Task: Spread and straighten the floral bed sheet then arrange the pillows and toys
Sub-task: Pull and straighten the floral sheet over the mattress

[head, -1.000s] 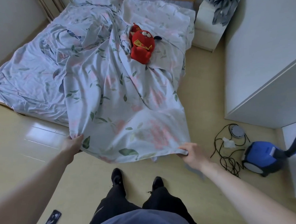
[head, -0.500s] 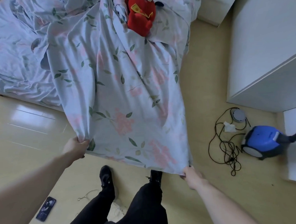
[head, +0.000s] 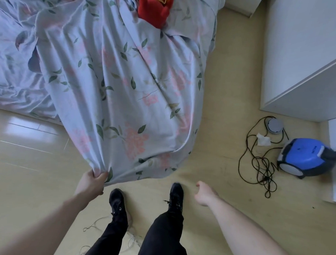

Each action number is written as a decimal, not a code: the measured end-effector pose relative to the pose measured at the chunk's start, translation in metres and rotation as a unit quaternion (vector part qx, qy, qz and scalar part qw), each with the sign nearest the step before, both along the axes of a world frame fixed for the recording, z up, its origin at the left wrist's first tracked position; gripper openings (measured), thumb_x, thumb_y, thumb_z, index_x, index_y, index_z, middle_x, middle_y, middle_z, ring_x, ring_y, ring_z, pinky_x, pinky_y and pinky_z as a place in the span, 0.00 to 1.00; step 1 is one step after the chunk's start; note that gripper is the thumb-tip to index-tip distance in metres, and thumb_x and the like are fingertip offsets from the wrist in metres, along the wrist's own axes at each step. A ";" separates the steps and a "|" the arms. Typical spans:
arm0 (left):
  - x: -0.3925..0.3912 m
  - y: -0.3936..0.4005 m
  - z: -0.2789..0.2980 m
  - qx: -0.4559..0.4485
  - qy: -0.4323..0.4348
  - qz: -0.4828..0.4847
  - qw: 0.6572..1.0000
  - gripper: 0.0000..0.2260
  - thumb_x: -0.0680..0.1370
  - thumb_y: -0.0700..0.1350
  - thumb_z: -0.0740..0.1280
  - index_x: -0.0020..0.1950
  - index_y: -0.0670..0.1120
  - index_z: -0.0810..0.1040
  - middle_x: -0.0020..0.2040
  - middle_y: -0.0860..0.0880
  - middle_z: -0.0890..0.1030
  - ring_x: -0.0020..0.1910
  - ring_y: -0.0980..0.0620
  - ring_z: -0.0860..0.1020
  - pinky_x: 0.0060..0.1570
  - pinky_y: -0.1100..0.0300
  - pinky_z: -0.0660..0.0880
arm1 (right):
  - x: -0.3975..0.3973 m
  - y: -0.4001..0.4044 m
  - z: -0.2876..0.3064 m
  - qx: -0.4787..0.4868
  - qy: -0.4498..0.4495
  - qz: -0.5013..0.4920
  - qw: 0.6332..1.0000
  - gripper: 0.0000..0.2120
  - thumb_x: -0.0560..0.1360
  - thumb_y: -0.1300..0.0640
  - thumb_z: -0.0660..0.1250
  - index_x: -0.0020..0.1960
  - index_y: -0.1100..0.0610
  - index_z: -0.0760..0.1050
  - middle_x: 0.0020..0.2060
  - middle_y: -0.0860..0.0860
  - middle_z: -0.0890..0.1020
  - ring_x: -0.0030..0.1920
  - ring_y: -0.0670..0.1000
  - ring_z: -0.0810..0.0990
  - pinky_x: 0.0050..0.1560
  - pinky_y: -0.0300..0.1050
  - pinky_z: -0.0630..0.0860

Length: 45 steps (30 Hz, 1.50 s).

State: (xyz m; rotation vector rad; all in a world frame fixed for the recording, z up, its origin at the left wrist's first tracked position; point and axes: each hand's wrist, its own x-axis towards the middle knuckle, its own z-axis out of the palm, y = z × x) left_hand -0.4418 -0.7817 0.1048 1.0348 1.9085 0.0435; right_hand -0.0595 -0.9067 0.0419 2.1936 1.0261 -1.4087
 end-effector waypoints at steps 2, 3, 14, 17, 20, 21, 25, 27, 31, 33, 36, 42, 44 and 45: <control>-0.001 -0.003 -0.010 -0.009 0.005 -0.014 1.000 0.12 0.79 0.53 0.68 0.48 0.43 0.78 0.34 0.47 0.78 0.25 0.52 0.75 0.25 0.60 0.75 | 0.006 0.024 -0.003 0.030 0.015 -0.058 0.998 0.27 0.79 0.48 0.67 0.75 0.51 0.66 0.64 0.52 0.78 0.59 0.56 0.80 0.60 0.49 0.77; -0.003 -0.003 -0.016 -0.015 0.015 -0.024 0.999 0.13 0.78 0.53 0.68 0.47 0.43 0.78 0.33 0.47 0.79 0.23 0.52 0.75 0.24 0.60 0.74 | 0.009 0.038 -0.006 0.050 0.022 -0.075 0.996 0.27 0.79 0.47 0.67 0.75 0.51 0.66 0.65 0.52 0.78 0.60 0.56 0.79 0.61 0.49 0.76; 0.029 0.021 -0.147 -0.203 0.271 -0.366 0.867 0.12 0.78 0.51 0.59 0.55 0.48 0.78 0.47 0.49 0.81 0.48 0.46 0.83 0.38 0.60 0.75 | 0.033 0.137 -0.120 0.146 0.055 -0.209 0.965 0.25 0.81 0.46 0.65 0.73 0.58 0.69 0.66 0.55 0.80 0.65 0.58 0.78 0.63 0.47 0.73; 0.100 0.067 -0.169 -0.098 0.188 -0.344 0.915 0.14 0.74 0.59 0.60 0.38 0.49 0.74 0.36 0.51 0.77 0.38 0.46 0.77 0.36 0.57 0.73 | 0.036 0.150 -0.151 0.152 0.054 -0.229 0.960 0.23 0.82 0.46 0.64 0.71 0.59 0.71 0.66 0.56 0.79 0.65 0.58 0.78 0.60 0.46 0.73; 0.181 0.113 -0.175 0.046 0.134 -0.313 0.939 0.14 0.73 0.64 0.63 0.42 0.54 0.76 0.37 0.56 0.78 0.39 0.50 0.78 0.36 0.57 0.72 | 0.037 0.160 -0.177 0.180 0.055 -0.251 0.950 0.18 0.82 0.45 0.64 0.64 0.58 0.76 0.60 0.56 0.82 0.59 0.59 0.81 0.50 0.44 0.72; 0.204 0.126 -0.177 0.073 0.119 -0.309 0.941 0.14 0.73 0.65 0.64 0.47 0.56 0.76 0.40 0.59 0.79 0.41 0.52 0.78 0.38 0.57 0.73 | 0.038 0.163 -0.184 0.191 0.052 -0.258 0.946 0.17 0.81 0.45 0.64 0.60 0.57 0.78 0.57 0.55 0.84 0.57 0.59 0.82 0.48 0.44 0.71; 0.256 0.160 -0.194 0.067 0.081 -0.295 0.950 0.22 0.73 0.71 0.64 0.51 0.54 0.77 0.44 0.57 0.81 0.45 0.52 0.80 0.46 0.54 0.80 | 0.041 0.167 -0.200 0.233 0.040 -0.255 0.938 0.11 0.81 0.48 0.65 0.48 0.55 0.80 0.45 0.52 0.84 0.49 0.57 0.83 0.42 0.44 0.71; 0.268 0.164 -0.202 0.062 0.083 -0.302 0.948 0.23 0.74 0.71 0.64 0.48 0.51 0.79 0.42 0.53 0.82 0.42 0.51 0.80 0.44 0.53 0.80 | 0.043 0.165 -0.199 0.247 0.044 -0.243 0.937 0.10 0.80 0.51 0.65 0.45 0.55 0.79 0.42 0.51 0.84 0.46 0.57 0.82 0.41 0.45 0.73; 0.281 0.167 -0.212 0.061 0.083 -0.302 0.948 0.19 0.75 0.68 0.66 0.49 0.52 0.78 0.43 0.54 0.81 0.43 0.52 0.79 0.44 0.55 0.79 | 0.051 0.150 -0.185 0.282 0.035 -0.226 0.932 0.12 0.79 0.51 0.63 0.38 0.55 0.72 0.33 0.49 0.79 0.35 0.53 0.77 0.35 0.48 0.70; 0.283 0.166 -0.213 0.051 0.084 -0.305 0.947 0.17 0.76 0.65 0.67 0.51 0.53 0.78 0.44 0.54 0.81 0.43 0.52 0.79 0.46 0.54 0.80 | 0.056 0.136 -0.176 0.309 0.020 -0.217 0.926 0.13 0.78 0.50 0.62 0.37 0.54 0.69 0.30 0.49 0.76 0.31 0.51 0.73 0.31 0.48 0.65; 0.279 0.157 -0.216 0.032 0.060 -0.310 0.948 0.13 0.77 0.60 0.69 0.54 0.52 0.79 0.48 0.53 0.81 0.47 0.50 0.80 0.49 0.52 0.80 | 0.058 0.114 -0.170 0.331 -0.021 -0.186 0.925 0.13 0.78 0.51 0.61 0.36 0.52 0.66 0.29 0.49 0.73 0.28 0.49 0.70 0.28 0.48 0.61; 0.234 0.139 -0.218 -0.007 0.020 -0.344 0.939 0.15 0.76 0.53 0.68 0.62 0.53 0.79 0.55 0.55 0.82 0.53 0.51 0.80 0.52 0.56 0.77 | 0.078 0.112 -0.175 0.057 -0.066 -0.102 0.991 0.08 0.76 0.52 0.60 0.44 0.53 0.76 0.41 0.50 0.82 0.44 0.58 0.81 0.37 0.43 0.71; 0.190 0.144 -0.212 -0.001 0.038 -0.287 0.957 0.13 0.75 0.52 0.69 0.59 0.54 0.79 0.52 0.57 0.81 0.53 0.51 0.80 0.50 0.59 0.75 | 0.067 0.118 -0.168 0.069 -0.063 -0.078 0.993 0.07 0.74 0.52 0.61 0.41 0.53 0.75 0.35 0.48 0.81 0.38 0.55 0.80 0.32 0.41 0.68; 0.167 0.146 -0.210 0.007 0.054 -0.251 0.966 0.11 0.75 0.51 0.69 0.57 0.54 0.79 0.51 0.57 0.81 0.52 0.50 0.80 0.50 0.59 0.75 | 0.061 0.123 -0.161 0.095 -0.062 -0.073 0.991 0.09 0.75 0.51 0.61 0.39 0.53 0.74 0.32 0.47 0.80 0.35 0.53 0.79 0.29 0.41 0.67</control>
